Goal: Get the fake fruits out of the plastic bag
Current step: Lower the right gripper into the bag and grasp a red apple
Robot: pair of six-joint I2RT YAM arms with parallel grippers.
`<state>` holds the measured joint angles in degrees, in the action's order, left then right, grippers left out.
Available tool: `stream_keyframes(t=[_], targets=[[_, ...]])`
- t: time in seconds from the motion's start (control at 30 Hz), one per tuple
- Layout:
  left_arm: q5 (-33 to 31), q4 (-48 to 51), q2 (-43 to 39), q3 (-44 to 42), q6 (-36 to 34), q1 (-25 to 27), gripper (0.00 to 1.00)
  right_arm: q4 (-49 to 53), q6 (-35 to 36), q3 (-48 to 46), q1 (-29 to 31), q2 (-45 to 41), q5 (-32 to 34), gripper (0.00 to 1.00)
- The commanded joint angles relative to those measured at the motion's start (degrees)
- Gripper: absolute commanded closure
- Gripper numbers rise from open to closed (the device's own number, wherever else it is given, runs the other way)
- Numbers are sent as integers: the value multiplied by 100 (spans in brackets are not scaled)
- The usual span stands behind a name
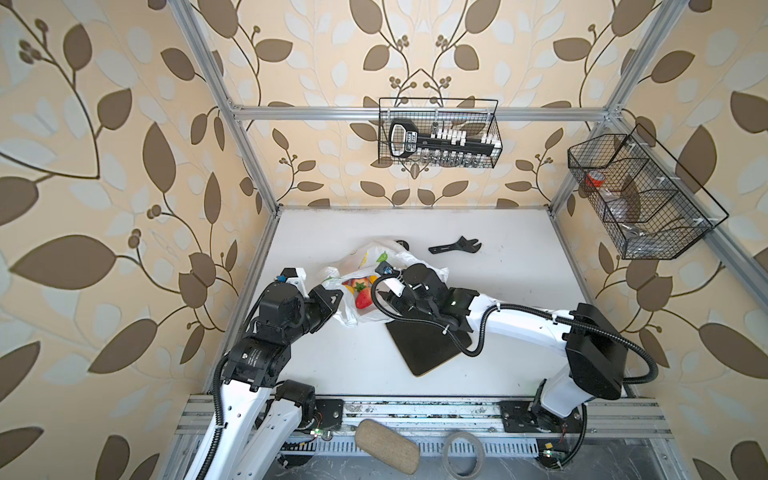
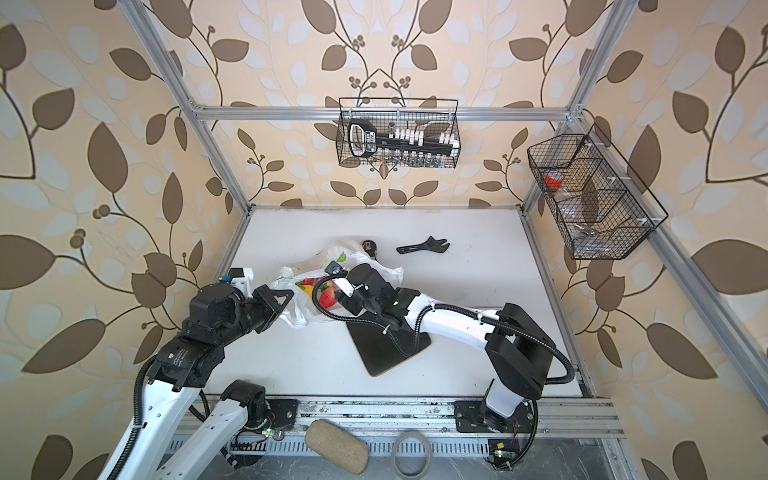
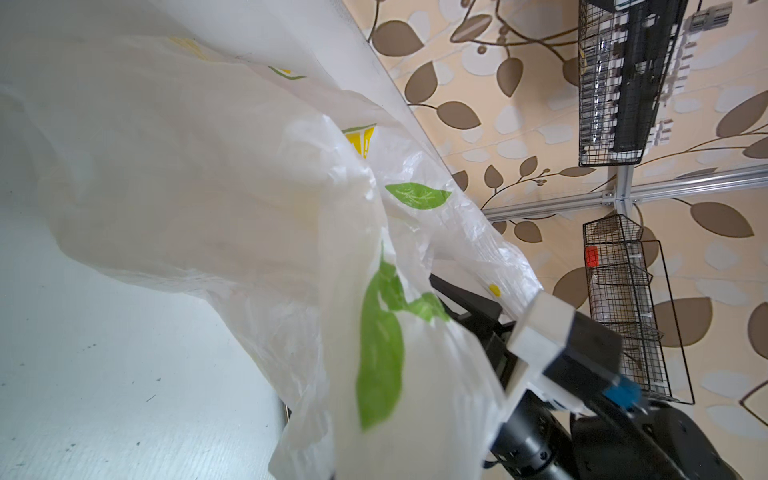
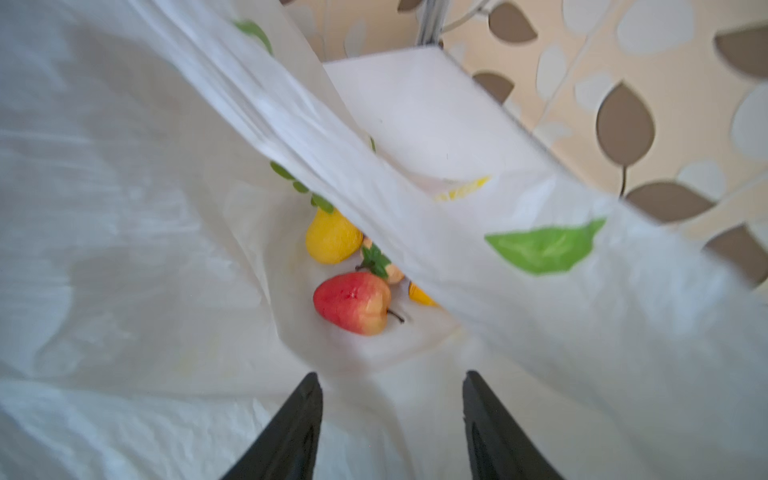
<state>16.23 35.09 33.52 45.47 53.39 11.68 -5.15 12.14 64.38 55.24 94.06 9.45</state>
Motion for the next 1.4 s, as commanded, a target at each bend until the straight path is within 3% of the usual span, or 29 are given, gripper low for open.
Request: stream_keyframes(t=[0.0,0.3,0.53,0.73,1.03,1.37], targets=[[-6,32,5,300,-275,39,100,-503,1599,-227,111,152,134,48],[52,233,-64,436,-373,36,100,-1174,3652,-92,320,924,574,60],[127,628,-104,631,-812,36,100,-1134,3644,624,244,1775,922,61],[101,1449,-300,700,-1315,36,100,-267,2308,1270,51,2157,892,52],[259,1755,-529,269,-1284,36,100,796,-960,1401,-312,2055,241,39],[454,1831,-530,129,-1236,36,100,999,-3986,2063,-409,2445,1053,20]])
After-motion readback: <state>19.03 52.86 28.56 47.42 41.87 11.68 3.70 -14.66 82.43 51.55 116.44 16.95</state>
